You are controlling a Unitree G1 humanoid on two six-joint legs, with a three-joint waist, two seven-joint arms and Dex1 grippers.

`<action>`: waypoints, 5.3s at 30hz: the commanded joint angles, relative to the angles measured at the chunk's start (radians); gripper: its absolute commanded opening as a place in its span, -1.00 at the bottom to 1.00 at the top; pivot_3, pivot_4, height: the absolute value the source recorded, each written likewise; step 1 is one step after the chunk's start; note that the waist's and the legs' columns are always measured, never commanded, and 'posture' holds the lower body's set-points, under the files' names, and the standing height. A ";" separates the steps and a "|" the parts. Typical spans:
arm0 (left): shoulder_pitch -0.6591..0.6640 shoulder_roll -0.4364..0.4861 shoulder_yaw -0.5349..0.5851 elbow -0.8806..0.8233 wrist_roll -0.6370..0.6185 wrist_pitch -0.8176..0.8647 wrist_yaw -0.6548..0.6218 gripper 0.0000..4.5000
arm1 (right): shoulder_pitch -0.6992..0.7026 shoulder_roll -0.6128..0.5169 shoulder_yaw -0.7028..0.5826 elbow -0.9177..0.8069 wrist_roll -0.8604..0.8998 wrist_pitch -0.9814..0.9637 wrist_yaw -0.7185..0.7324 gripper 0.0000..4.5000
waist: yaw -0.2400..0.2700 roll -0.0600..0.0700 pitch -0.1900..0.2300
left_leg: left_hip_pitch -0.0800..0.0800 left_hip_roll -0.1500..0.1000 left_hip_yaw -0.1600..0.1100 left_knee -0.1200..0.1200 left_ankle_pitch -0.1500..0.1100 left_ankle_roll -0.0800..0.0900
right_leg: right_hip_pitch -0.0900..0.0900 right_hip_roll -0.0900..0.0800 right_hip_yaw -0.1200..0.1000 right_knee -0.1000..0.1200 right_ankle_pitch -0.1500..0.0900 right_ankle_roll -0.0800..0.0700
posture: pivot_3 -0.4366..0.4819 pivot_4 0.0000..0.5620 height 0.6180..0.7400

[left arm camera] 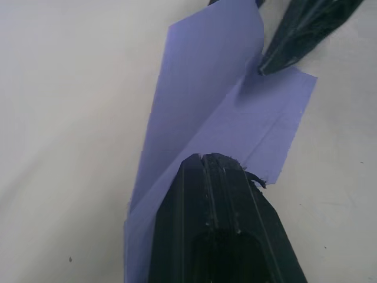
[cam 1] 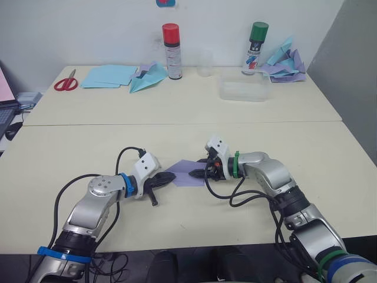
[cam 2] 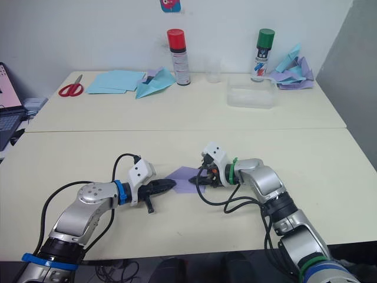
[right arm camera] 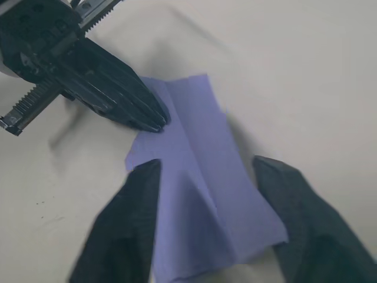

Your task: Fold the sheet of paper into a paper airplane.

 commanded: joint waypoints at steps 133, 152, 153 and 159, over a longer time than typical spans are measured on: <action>-0.049 -0.091 -0.050 0.046 0.055 0.050 0.096 -1.00 | 0.210 -0.084 0.114 -0.206 -0.290 -0.234 -0.099 -1.00 | 0.021 0.000 -0.005 | 0.001 -0.001 0.000 0.001 0.000 0.000 | 0.002 0.001 0.001 0.000 0.002 0.000 | -0.05 -0.47 1.00; -0.027 -0.068 0.130 0.016 -0.072 -0.034 0.114 -1.00 | 0.220 -0.073 0.112 -0.212 -0.283 -0.241 -0.098 -1.00 | 0.011 0.001 -0.011 | 0.002 0.000 0.000 0.001 0.000 0.000 | 0.001 0.001 0.000 0.000 0.001 -0.001 | -0.05 -0.47 1.00; -0.029 -0.068 0.126 0.004 -0.078 -0.029 0.105 -1.00 | 0.219 -0.071 0.111 -0.211 -0.282 -0.244 -0.098 -1.00 | 0.012 0.001 -0.011 | 0.001 0.000 0.000 0.001 0.000 0.000 | 0.001 0.001 0.000 0.000 0.001 -0.001 | -0.05 -0.47 1.00; 0.002 -0.054 0.051 -0.002 -0.029 0.001 0.078 -1.00 | 0.212 -0.063 0.102 -0.207 -0.279 -0.250 -0.101 -1.00 | 0.011 0.001 -0.011 | 0.002 0.000 0.001 0.000 0.000 0.000 | 0.001 0.000 0.001 0.000 0.001 -0.001 | -0.05 -0.47 1.00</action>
